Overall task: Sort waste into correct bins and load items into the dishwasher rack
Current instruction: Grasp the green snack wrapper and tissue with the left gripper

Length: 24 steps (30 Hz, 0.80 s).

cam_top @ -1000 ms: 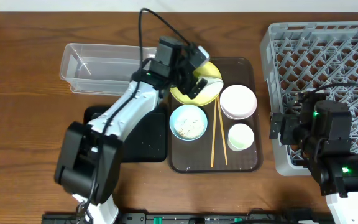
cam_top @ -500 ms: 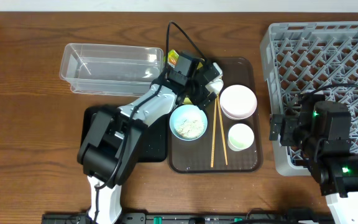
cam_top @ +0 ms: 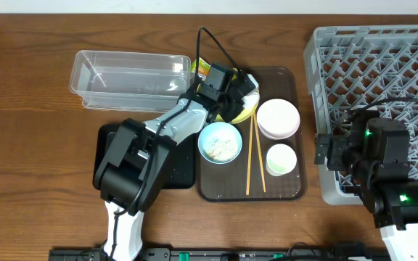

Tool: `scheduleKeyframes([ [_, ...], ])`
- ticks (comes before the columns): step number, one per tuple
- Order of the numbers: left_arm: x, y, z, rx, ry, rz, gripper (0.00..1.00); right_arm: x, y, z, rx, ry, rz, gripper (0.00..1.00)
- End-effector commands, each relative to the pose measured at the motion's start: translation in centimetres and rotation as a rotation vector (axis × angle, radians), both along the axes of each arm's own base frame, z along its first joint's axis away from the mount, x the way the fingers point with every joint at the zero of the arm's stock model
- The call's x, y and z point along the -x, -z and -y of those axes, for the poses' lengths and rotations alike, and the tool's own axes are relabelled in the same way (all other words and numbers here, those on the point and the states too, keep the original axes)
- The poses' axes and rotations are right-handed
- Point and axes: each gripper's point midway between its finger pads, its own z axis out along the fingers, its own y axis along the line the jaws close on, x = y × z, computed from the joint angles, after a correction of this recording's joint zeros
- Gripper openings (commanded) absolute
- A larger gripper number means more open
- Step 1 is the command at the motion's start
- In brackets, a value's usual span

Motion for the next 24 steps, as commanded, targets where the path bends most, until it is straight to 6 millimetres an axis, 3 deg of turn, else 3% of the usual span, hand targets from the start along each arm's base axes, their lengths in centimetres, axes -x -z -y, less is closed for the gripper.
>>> scheduleKeyframes([
  [1, 0.0, -0.4, 0.1, 0.002, -0.002, -0.005, 0.11, -0.1, -0.8, -0.2, 0.001, -0.01, 0.017, 0.99],
  [6, 0.9, -2.8, -0.4, -0.001, -0.004, -0.015, 0.06, -0.1, -0.8, -0.2, 0.001, -0.009, 0.017, 0.99],
  [13, 2.5, -10.0, -2.4, 0.071, -0.115, -0.028, 0.06, -0.1, -0.8, -0.2, 0.001, -0.009, 0.017, 0.99],
  [19, 0.0, -14.2, -9.6, 0.154, -0.527, -0.02, 0.06, -0.2, -0.8, -0.2, 0.001, -0.009, 0.017, 0.99],
  [24, -2.1, -14.3, -15.4, 0.19, -0.739, -0.027, 0.06, -0.2, -0.8, -0.2, 0.001, -0.01, 0.017, 0.99],
])
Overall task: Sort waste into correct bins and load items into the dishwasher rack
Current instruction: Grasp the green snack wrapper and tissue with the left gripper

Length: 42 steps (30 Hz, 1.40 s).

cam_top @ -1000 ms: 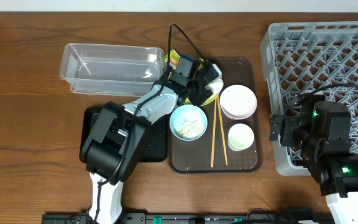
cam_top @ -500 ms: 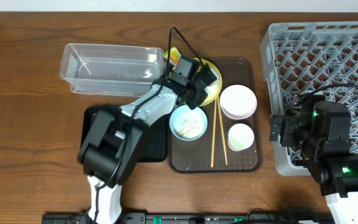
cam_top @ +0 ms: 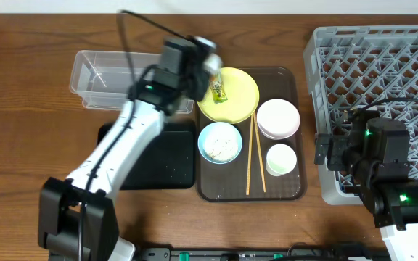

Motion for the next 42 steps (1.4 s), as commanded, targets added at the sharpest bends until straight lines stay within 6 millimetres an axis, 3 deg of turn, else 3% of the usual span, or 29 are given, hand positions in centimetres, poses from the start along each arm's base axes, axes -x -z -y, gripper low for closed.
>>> scheduleKeyframes([
  [1, -1.8, 0.0, -4.7, 0.032, -0.222, -0.015, 0.06, -0.2, -0.8, -0.2, 0.0, -0.01, 0.018, 0.99],
  [7, -3.6, 0.5, -9.6, 0.023, -0.339, 0.004, 0.07, -0.2, -0.8, -0.2, 0.0, -0.01, 0.018, 0.99],
  [8, -3.7, 0.8, -10.1, 0.021, -0.349, -0.002, 0.13, -0.2, -0.8, -0.2, 0.0, -0.01, 0.018, 0.99],
  [10, -3.8, 1.2, -10.7, 0.018, -0.362, -0.012, 0.46, -0.2, -0.8, -0.2, 0.0, -0.01, 0.018, 0.99],
  [12, -3.7, 1.2, -10.5, 0.028, -0.352, -0.016, 0.49, -0.2, -0.8, -0.2, 0.0, -0.01, 0.018, 0.99],
  [15, -3.5, 1.1, -9.3, 0.065, -0.307, -0.027, 0.83, -0.2, -0.8, -0.2, 0.0, -0.01, 0.018, 0.99],
  [18, -2.6, 1.2, -7.3, 0.134, -0.255, -0.076, 0.87, -0.2, -0.8, -0.2, 0.0, -0.01, 0.018, 0.99],
  [24, -1.5, 1.3, -3.6, 0.218, -0.337, -0.128, 0.89, -0.2, -0.8, -0.2, 0.0, -0.01, 0.018, 0.99],
  [31, -0.1, 1.7, 2.7, 0.219, -0.244, -0.121, 0.93, -0.2, -0.8, -0.2, 0.0, -0.01, 0.018, 0.99],
  [36, -0.5, 3.3, 3.4, 0.168, -0.347, -0.09, 0.92, -0.2, -0.8, -0.2, 0.0, -0.01, 0.018, 0.99],
  [42, -1.8, 6.2, 5.4, 0.157, -0.345, -0.068, 0.91, -0.2, -0.8, -0.2, 0.0, -0.01, 0.018, 0.99],
])
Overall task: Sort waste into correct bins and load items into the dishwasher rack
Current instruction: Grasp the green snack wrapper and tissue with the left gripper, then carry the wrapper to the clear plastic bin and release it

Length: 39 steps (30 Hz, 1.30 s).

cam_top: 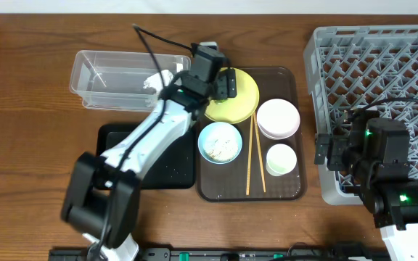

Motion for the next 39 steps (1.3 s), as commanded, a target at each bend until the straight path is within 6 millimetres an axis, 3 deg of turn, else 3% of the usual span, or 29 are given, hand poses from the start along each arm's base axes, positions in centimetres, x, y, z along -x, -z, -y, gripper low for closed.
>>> scheduleKeyframes([
  [1, -0.9, 1.7, 0.1, -0.019, -0.052, 0.003, 0.91, -0.2, -0.8, -0.2, 0.0, -0.01, 0.018, 0.99],
  [10, -2.0, 6.2, 0.8, -0.017, -0.067, -0.025, 0.87, -0.2, -0.8, -0.2, 0.0, -0.01, 0.017, 0.99],
  [21, -1.6, 10.3, 0.5, -0.057, -0.067, -0.09, 0.78, -0.1, -0.7, -0.2, 0.0, -0.01, 0.014, 0.99],
  [22, -1.5, 10.4, 0.5, -0.059, -0.067, -0.093, 0.75, -0.1, -0.7, -0.2, 0.0, -0.01, 0.014, 0.99],
  [29, -1.4, 10.6, 0.5, -0.061, -0.067, -0.099, 0.28, -0.1, -0.7, -0.2, 0.0, -0.01, 0.014, 0.99],
  [33, -1.0, 10.7, 0.3, -0.075, -0.063, -0.115, 0.1, -0.1, -0.7, -0.2, 0.0, -0.01, 0.013, 0.99],
  [36, -1.1, 9.4, 0.3, -0.085, -0.04, -0.093, 0.06, -0.1, -0.7, -0.2, 0.0, -0.01, 0.013, 0.99],
  [39, -1.3, 6.6, 0.4, -0.079, -0.02, -0.045, 0.06, -0.1, -0.7, -0.2, 0.001, -0.01, 0.013, 0.99],
])
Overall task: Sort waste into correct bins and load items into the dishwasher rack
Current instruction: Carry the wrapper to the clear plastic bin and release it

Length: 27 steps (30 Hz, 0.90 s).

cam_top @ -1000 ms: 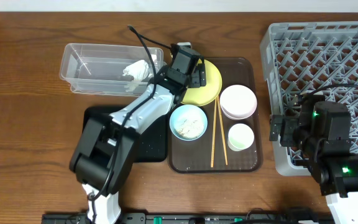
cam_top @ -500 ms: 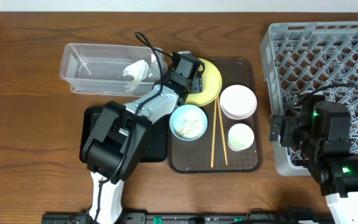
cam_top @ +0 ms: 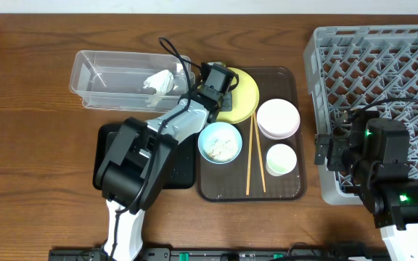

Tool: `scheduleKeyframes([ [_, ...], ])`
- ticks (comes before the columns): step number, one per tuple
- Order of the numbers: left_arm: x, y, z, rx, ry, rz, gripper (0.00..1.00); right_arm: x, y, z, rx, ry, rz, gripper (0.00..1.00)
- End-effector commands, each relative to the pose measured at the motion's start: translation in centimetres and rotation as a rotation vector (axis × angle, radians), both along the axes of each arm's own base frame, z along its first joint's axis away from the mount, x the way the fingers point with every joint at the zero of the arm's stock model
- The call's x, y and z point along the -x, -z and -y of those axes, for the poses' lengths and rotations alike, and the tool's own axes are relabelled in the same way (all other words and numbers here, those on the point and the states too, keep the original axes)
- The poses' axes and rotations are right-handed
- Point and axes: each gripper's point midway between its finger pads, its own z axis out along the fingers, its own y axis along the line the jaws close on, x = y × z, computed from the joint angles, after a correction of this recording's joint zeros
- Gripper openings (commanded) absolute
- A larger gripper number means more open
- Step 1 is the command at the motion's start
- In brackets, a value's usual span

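Observation:
My left gripper (cam_top: 218,78) hangs over the near-left part of the yellow plate (cam_top: 244,98) on the brown tray (cam_top: 292,80); its jaws are hidden from above. A crumpled white wad (cam_top: 158,81) lies in the clear plastic bin (cam_top: 100,76). On the tray are a blue bowl with food scraps (cam_top: 220,142), a white dish (cam_top: 278,118), a small pale cup (cam_top: 281,159) and chopsticks (cam_top: 252,156). The grey dishwasher rack (cam_top: 383,65) stands at the right, with my right gripper (cam_top: 326,151) at its front left corner.
A black bin (cam_top: 180,170) sits left of the tray, partly under my left arm. The clear bin lies behind it. The right arm's body covers the rack's near corner.
The left arm has folded back lower over the black bin, and its gripper sits slightly further right over the yellow plate. The white wad remains in the clear bin. The right arm has not moved.
My left gripper was down on the yellow plate. Then it was raised toward the clear bin with a white wad in it, a green packet showing on the plate. Then the wad lay in the clear bin and the gripper was back by the plate, where it stays.

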Motion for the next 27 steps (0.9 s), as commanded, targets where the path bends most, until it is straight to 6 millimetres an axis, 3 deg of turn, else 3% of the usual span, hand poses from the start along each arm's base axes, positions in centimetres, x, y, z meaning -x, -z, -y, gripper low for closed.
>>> scheduleKeyframes([
  [1, -0.7, -4.8, 0.1, 0.01, 0.021, 0.087, 0.06, -0.2, -0.8, -0.2, 0.0, -0.01, 0.018, 0.99],
  [9, 1.0, -12.9, -2.4, 0.041, -0.008, 0.147, 0.06, -0.2, -0.8, -0.2, 0.0, -0.01, 0.019, 0.99],
  [13, 0.4, -15.5, -6.6, 0.075, -0.155, 0.176, 0.06, -0.2, -0.8, -0.2, 0.0, -0.01, 0.019, 0.99],
  [16, -0.3, -15.6, -10.8, 0.117, -0.334, 0.163, 0.06, -0.2, -0.8, -0.2, 0.0, -0.01, 0.019, 0.99],
  [20, -0.4, -13.6, -16.5, 0.226, -0.631, 0.084, 0.06, -0.2, -0.8, -0.2, 0.0, -0.01, 0.019, 0.99],
  [24, -0.2, -11.6, -20.1, 0.261, -0.8, 0.031, 0.06, -0.2, -0.8, -0.2, 0.0, -0.01, 0.019, 0.99],
  [27, -0.4, -10.8, -21.4, 0.255, -0.829, 0.024, 0.25, -0.2, -0.8, -0.2, 0.0, -0.01, 0.019, 0.99],
])
